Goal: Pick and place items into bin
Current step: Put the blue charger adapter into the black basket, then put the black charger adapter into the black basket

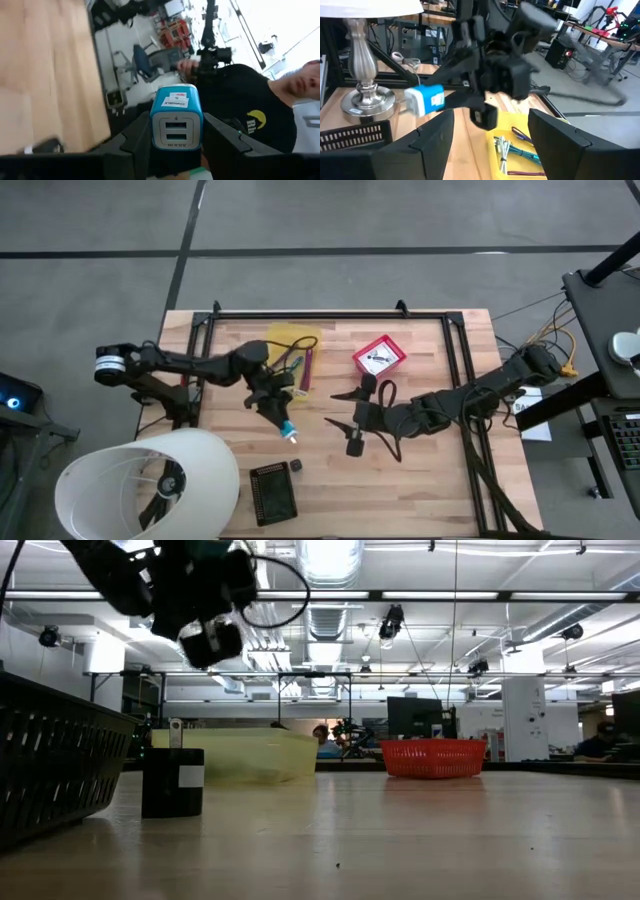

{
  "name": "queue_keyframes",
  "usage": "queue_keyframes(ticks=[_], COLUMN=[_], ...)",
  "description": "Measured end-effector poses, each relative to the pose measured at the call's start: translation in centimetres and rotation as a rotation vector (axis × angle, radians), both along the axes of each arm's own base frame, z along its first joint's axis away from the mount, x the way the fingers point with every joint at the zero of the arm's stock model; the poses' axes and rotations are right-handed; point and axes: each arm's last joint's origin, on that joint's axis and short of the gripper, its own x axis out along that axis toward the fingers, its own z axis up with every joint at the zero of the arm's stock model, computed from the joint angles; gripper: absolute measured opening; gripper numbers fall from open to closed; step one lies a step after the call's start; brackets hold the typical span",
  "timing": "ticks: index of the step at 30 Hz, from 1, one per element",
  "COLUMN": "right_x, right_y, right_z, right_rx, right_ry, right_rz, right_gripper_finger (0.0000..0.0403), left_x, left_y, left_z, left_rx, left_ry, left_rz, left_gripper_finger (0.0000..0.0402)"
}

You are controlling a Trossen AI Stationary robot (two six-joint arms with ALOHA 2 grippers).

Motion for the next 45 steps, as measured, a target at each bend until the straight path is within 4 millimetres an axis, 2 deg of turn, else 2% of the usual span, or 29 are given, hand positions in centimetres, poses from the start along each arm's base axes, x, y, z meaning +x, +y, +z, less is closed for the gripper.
queue_keyframes(ticks=[12,21,30,37,45], right_x=[0.0,0.0,0.0,0.0,0.0], right_y=[0.0,0.0,0.0,0.0,0.0], right_z=[0.0,0.0,0.0,0.0,0.0], right_rx=[-0.003,-0.004,-0.004,-0.004,-0.004], right_ry=[0.001,0.001,0.002,0.001,0.001], right_rz=[0.001,0.001,0.001,0.001,0.001], right_gripper_finger=[0.0235,0.0233,0.0233,0.0233,0.0233], left_x=[-2.1,-3.3,-3.6,-3.7,-3.7], left_y=[-3.7,-6.3,-8.1,-8.3,-8.3], left_z=[-4.6,-6.7,-7.1,-7.3,-7.2], left_rx=[-0.01,0.028,0.085,0.108,0.105], left_ry=[0.175,0.276,0.262,0.264,0.267], left_rz=[-0.073,-0.096,-0.091,-0.08,-0.08], left_gripper_finger=[0.0131,0.0131,0.0131,0.0134,0.0204])
